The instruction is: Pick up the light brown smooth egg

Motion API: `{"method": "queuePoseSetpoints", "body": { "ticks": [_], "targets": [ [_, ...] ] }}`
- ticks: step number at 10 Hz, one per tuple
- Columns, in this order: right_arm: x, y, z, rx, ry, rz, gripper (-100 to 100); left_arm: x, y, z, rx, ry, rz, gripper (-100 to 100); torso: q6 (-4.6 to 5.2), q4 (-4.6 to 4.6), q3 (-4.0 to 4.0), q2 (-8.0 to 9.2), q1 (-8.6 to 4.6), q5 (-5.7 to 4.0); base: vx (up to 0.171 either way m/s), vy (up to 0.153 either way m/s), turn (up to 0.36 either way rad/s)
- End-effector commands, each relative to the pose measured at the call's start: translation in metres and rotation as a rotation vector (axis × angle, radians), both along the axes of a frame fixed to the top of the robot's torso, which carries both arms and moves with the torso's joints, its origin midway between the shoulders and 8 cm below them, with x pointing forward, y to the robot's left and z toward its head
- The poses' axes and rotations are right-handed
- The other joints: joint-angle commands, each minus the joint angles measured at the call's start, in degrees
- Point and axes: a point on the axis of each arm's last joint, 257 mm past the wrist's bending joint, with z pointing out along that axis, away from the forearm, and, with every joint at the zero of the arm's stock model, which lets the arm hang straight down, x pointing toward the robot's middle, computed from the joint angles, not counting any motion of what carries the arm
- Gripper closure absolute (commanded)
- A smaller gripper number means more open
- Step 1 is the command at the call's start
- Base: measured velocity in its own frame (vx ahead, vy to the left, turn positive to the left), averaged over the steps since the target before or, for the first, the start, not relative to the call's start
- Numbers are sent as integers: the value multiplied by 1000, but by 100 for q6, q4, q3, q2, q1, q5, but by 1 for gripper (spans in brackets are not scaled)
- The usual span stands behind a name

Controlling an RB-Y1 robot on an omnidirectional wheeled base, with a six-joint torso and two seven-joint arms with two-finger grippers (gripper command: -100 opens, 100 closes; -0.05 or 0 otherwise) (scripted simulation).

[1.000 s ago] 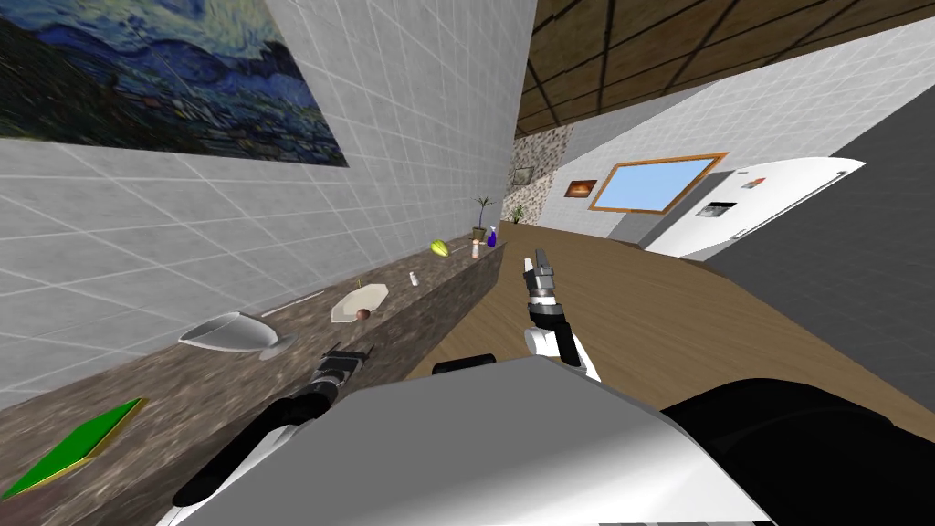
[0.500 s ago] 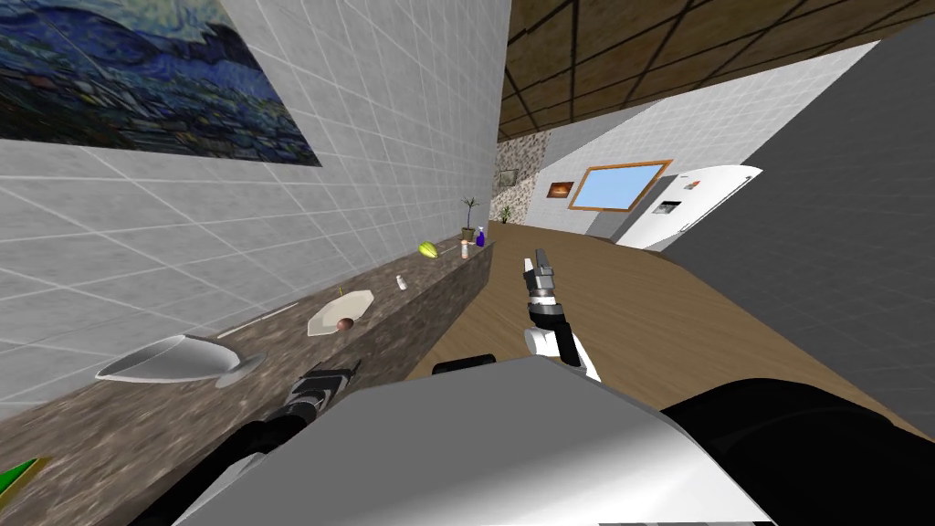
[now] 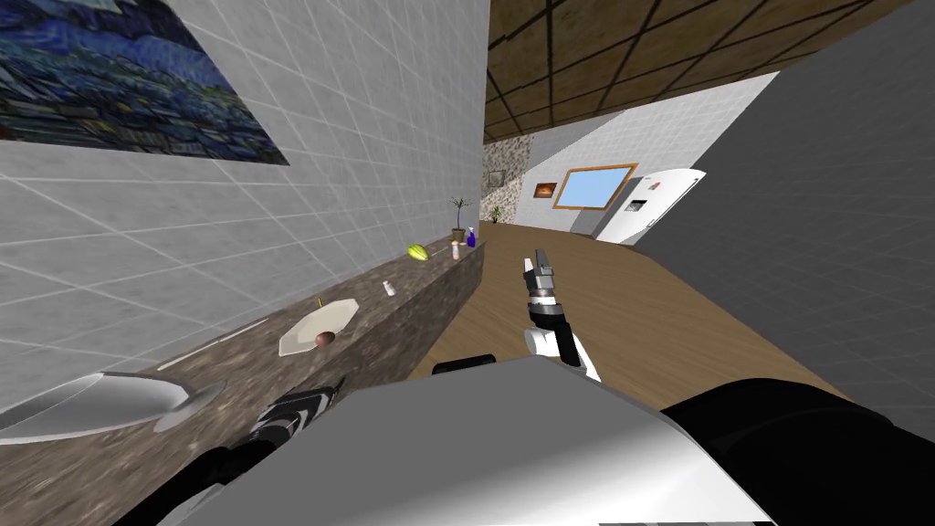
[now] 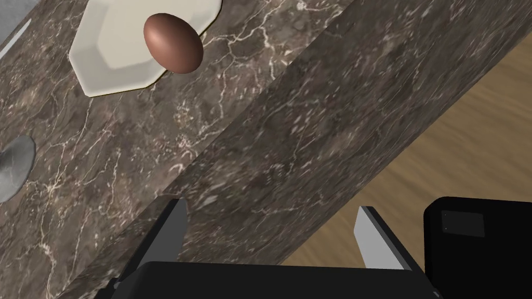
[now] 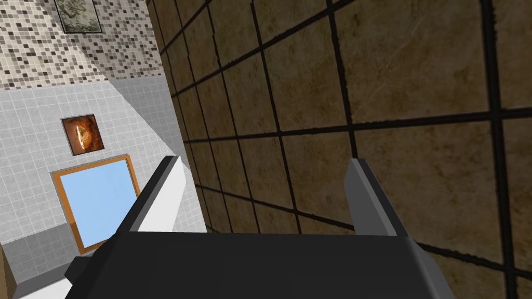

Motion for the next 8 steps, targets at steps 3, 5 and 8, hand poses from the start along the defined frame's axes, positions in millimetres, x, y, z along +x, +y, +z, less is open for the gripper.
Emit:
{"method": "queuePoseSetpoints", "body": {
  "ticks": [3, 5, 8],
  "targets": [
    [0, 0, 0, 0, 0, 0, 0, -42, 24, -4, -56, 61, 133, -100, -2, -1, -4, -6, 4, 1, 46, -15, -173],
    [0, 0, 0, 0, 0, 0, 0, -75, 41, -4, -86, 98, 236, -100, -1, -3, -8, -13, 9, 2, 80, 11, -202],
    [0, 0, 0, 0, 0, 0, 0, -109, 55, -4, -123, 134, 346, -100, -3, -5, -14, -23, 15, 4, 80, 21, -135]
  ]
}}
